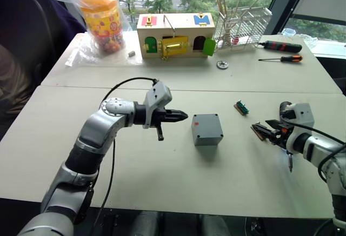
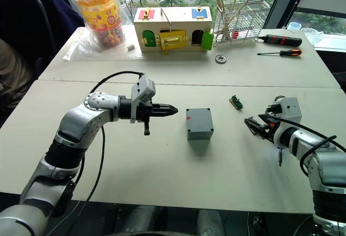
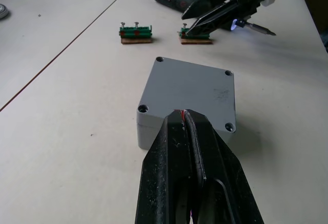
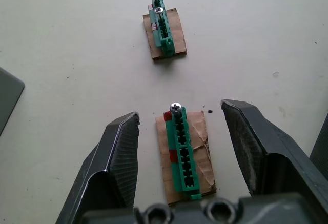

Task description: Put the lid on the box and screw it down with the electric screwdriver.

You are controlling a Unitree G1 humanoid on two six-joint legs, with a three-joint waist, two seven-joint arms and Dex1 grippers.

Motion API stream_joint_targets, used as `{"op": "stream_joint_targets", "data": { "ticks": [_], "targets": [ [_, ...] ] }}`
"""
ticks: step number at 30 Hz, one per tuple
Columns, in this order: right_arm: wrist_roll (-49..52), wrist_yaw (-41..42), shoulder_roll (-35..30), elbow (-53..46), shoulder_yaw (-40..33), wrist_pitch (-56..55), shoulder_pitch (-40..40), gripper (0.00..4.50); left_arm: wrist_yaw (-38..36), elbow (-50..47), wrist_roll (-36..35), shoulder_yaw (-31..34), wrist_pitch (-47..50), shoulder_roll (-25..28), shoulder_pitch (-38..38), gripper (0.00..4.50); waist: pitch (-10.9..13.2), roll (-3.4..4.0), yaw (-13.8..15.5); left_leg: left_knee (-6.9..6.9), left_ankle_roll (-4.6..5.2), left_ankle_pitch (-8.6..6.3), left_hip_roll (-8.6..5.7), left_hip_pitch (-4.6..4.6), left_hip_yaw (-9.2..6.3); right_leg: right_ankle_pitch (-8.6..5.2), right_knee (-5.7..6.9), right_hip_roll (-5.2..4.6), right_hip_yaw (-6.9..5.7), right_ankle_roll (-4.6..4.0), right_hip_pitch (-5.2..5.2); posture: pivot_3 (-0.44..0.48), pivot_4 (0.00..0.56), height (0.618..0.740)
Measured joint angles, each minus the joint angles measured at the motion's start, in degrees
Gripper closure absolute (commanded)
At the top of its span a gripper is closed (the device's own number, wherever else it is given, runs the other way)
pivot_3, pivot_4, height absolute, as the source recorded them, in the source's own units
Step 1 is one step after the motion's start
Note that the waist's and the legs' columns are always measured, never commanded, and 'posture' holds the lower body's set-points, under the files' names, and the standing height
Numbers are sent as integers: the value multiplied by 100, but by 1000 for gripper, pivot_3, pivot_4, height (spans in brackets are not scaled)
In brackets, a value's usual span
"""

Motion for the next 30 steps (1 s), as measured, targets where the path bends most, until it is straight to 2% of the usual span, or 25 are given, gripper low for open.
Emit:
{"op": "stream_joint_targets", "data": {
  "ticks": [1,2,5,8,9,20,30],
  "targets": [
    [0,-2,2,0,0,0,-2,1729,9,0,0,-1,-1,-7,0,4500,0,0,0,0,0,0,0,0,0,0,0,0,0,0,0,0,150,740],
    [0,-4,5,0,0,0,-7,1987,20,1,0,-1,-3,-16,0,4500,0,0,-2,0,0,0,0,0,0,0,0,0,0,0,0,0,150,740],
    [-7,-13,35,10,1,-25,-28,2918,34,3,0,-2,-8,-23,0,4500,0,0,-15,0,0,0,0,0,-1,0,0,0,0,0,0,0,150,740],
    [-17,-28,87,87,18,-101,-78,4329,40,4,0,-4,-12,-56,0,4500,0,0,-53,0,0,0,0,0,-1,0,2,0,0,0,0,0,150,740],
    [-32,-41,97,94,20,-118,-79,4469,43,5,2,-9,-20,-65,1,4500,0,0,-65,-1,0,0,0,0,-1,0,3,0,0,0,0,0,150,740],
    [-60,-48,99,104,18,-147,-93,4469,70,16,31,-176,-108,-100,123,4500,0,0,-70,1,0,0,-2,0,-1,0,47,-2,1,0,-10,0,150,740],
    [125,-41,-50,35,-318,-139,-499,4469,64,104,29,-175,-131,-100,123,4500,0,0,-72,1,0,0,-4,0,-1,0,51,-3,2,0,-12,0,150,740]
  ]
}}
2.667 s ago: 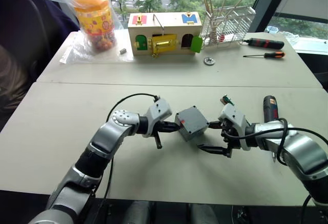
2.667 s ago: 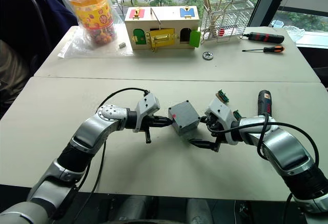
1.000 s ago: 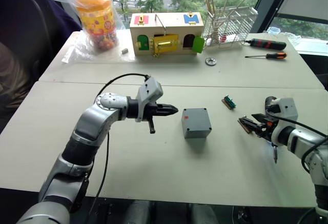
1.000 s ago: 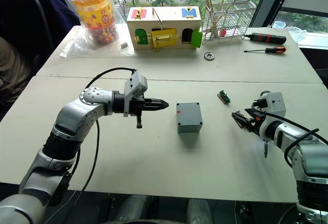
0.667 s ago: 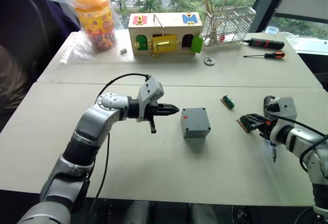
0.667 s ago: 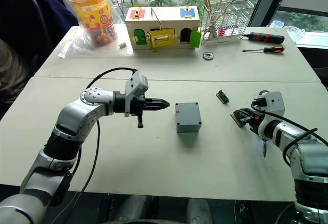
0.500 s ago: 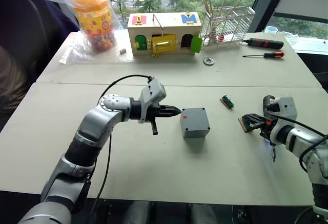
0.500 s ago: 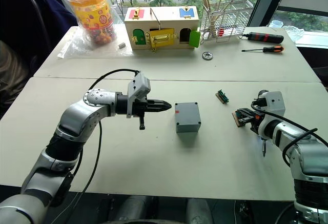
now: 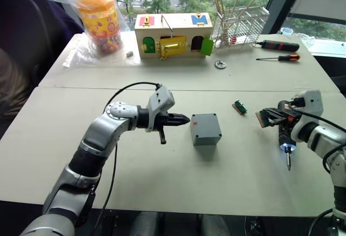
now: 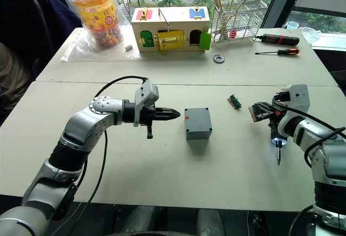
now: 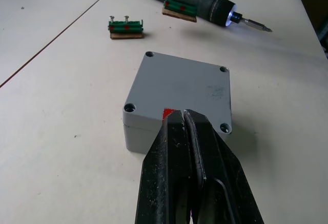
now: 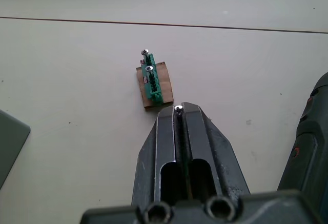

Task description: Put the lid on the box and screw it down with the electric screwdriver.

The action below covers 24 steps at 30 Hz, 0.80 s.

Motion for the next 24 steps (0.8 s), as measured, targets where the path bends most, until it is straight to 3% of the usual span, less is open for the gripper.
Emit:
{"op": "stream_joint_targets", "data": {
  "ticks": [24],
  "targets": [
    [308,83,166,-403,381,535,535,4469,91,18,7,-2,-99,-47,14,4500,0,0,1,1,0,0,0,0,0,0,1,0,1,0,-1,0,150,740]
  ]
}}
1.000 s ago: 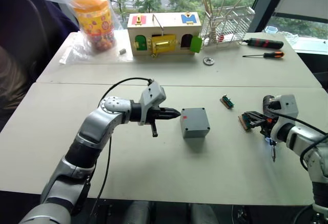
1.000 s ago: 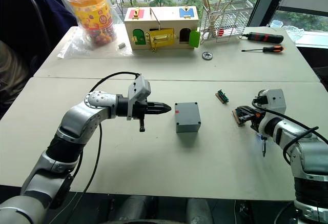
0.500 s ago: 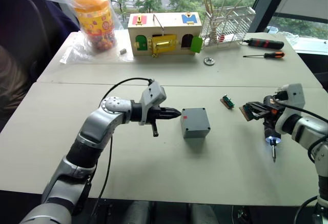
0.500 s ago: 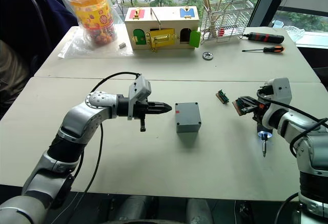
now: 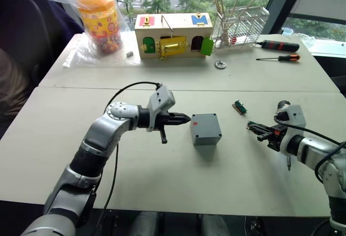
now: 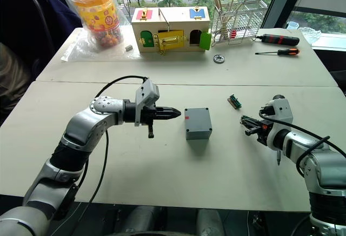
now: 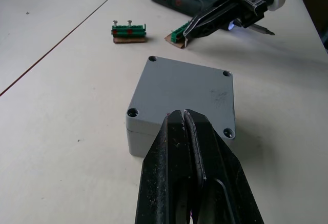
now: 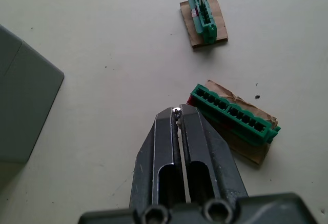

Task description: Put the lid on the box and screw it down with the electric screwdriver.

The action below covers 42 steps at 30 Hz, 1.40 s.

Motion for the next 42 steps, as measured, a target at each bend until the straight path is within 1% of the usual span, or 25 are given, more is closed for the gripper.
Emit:
{"op": "stream_joint_targets", "data": {
  "ticks": [5,10,13,18,21,28,42],
  "targets": [
    [281,23,-23,-240,-224,170,-150,4469,-1,-1,-3,0,0,3,49,4500,0,0,-7,0,0,0,0,0,1,0,0,0,0,0,0,0,150,740],
    [888,20,-92,-755,-352,597,-955,4469,-83,-6,-12,-11,1,28,52,4500,0,0,-9,-2,0,0,2,0,-1,0,-1,1,0,0,-1,0,150,740],
    [1131,10,-70,-940,-164,773,-1241,4469,-140,-41,-41,-19,25,135,60,4500,0,0,6,-1,0,0,-1,0,-7,0,0,0,0,0,1,0,150,740],
    [1149,59,71,-900,563,801,-1494,4469,-278,-369,-183,-16,189,365,90,4500,0,0,-11,-1,1,0,-1,0,-8,0,0,0,0,0,-2,0,150,740],
    [1068,142,104,-801,898,674,-1559,4469,-283,-524,-247,9,291,445,92,4500,0,0,-7,0,1,0,-2,0,-9,0,0,-1,0,0,-1,0,150,740],
    [719,273,124,-428,1327,279,-1676,4469,-165,-577,-311,12,401,466,109,4500,0,0,-12,-1,1,0,-4,0,-11,0,0,-1,0,0,-2,0,150,740],
    [582,309,116,-335,1270,179,-1538,4469,-5,-658,-422,22,428,459,234,4500,0,0,-11,-1,1,0,-4,0,-11,0,0,-1,0,0,-3,0,150,740]
  ]
}}
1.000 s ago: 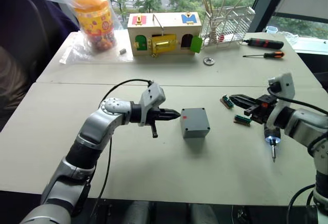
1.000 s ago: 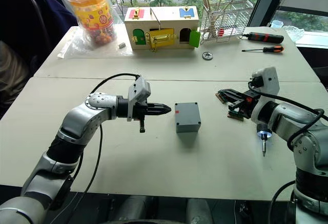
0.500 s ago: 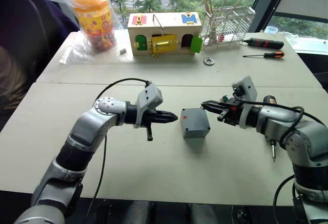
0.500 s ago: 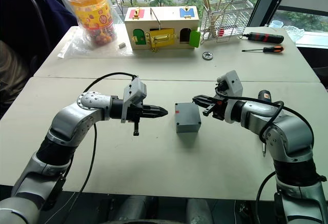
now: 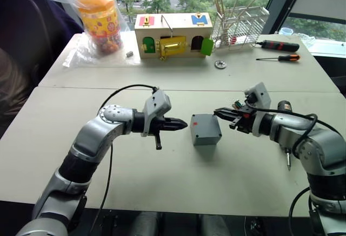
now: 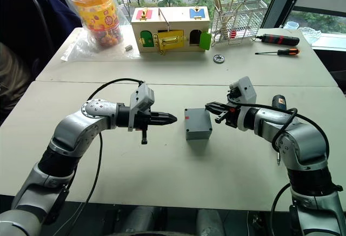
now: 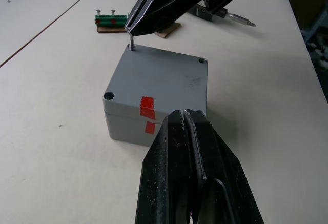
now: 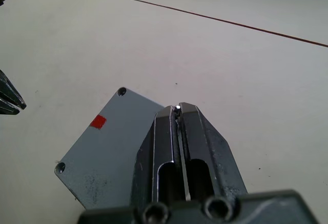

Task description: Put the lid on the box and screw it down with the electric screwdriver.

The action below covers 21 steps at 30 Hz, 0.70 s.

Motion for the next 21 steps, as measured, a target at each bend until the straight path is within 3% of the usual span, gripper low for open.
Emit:
{"op": "stream_joint_targets", "data": {
  "ticks": [21],
  "targets": [
    [-135,-15,33,17,0,-72,113,4469,18,0,-2,-10,-2,-65,0,4500,0,0,4,0,0,0,-1,0,-1,0,0,0,0,0,0,0,150,740]
  ]
}}
